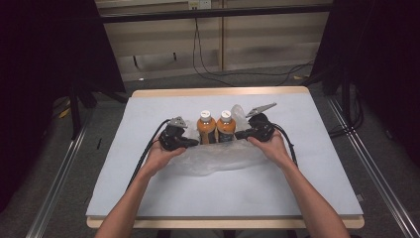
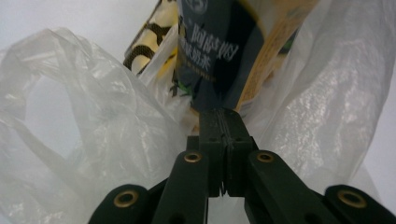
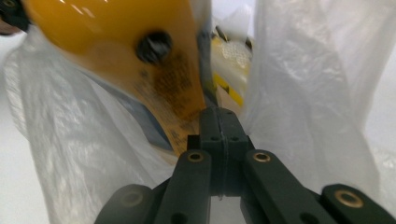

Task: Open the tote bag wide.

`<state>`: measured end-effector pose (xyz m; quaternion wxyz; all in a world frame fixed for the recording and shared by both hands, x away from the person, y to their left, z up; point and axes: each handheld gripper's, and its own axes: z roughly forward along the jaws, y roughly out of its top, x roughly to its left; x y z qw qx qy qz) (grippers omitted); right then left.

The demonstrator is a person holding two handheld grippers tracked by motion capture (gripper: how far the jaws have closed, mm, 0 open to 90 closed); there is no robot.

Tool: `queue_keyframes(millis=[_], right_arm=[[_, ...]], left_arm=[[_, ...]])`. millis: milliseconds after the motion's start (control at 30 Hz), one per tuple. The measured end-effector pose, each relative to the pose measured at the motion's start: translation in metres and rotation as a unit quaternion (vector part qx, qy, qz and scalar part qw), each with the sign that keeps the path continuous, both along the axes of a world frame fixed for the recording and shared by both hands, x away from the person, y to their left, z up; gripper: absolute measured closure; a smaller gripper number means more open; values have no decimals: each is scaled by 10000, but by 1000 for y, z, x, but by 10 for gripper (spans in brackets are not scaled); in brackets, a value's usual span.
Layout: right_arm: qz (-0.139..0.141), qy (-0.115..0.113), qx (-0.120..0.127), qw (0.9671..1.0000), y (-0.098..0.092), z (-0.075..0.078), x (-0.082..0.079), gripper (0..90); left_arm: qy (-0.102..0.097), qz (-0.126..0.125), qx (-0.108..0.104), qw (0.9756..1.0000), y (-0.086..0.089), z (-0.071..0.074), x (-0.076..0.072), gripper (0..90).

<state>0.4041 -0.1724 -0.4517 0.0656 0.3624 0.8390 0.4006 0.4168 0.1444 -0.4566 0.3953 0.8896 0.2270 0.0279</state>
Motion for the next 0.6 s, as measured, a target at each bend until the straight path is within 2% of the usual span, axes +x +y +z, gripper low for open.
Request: queue_keyframes(millis=[33, 67, 100, 133, 167, 200, 300, 333, 367, 433, 467, 500, 567, 600], right_arm=[[43, 10, -58, 10000, 0, -2, 1, 900], [43, 10, -58, 10000, 0, -2, 1, 900], [83, 53, -231, 9997, 1, -4, 1, 900], [135, 79, -292, 9995, 1, -5, 2, 900], [240, 143, -564, 9980, 1, -10, 4, 900], [240, 143, -564, 9980, 1, -10, 4, 900], [367, 209, -733, 9964, -1, -15, 5, 900], [426, 233, -833, 9953, -1, -17, 4, 900], [558, 265, -1116, 9918, 1, -19, 3, 900], [611, 268, -1155, 9911, 1, -18, 3, 900], [675, 245, -1281, 9892, 1, -17, 2, 900], [800, 211, -1486, 9854, 1, -15, 1, 899], [810, 254, -1528, 9846, 0, -14, -1, 895], [898, 273, -1560, 9833, -6, -13, -2, 871]], left_arm=[[5, -75, 241, 9997, 0, -3, 0, 884], [5, -75, 241, 9997, 0, -3, 0, 884], [42, -82, 314, 9995, -1, -3, -1, 884], [-4, -124, 341, 9993, -2, -6, -1, 884], [-36, -205, 598, 9980, -5, -7, -2, 875], [-36, -205, 598, 9980, -5, -7, -2, 871], [-80, -305, 920, 9953, -7, -13, -3, 861], [-42, -374, 925, 9950, -5, -13, -3, 858], [-59, -354, 969, 9946, -5, -12, -4, 839], [-87, -353, 992, 9944, -4, -12, -5, 831], [-93, -376, 1040, 9938, -4, -11, -5, 816], [-33, -413, 1086, 9932, 0, -10, -6, 793], [-36, -445, 1135, 9925, 2, -9, -6, 779], [-30, -462, 1247, 9911, 5, -8, -7, 769]])
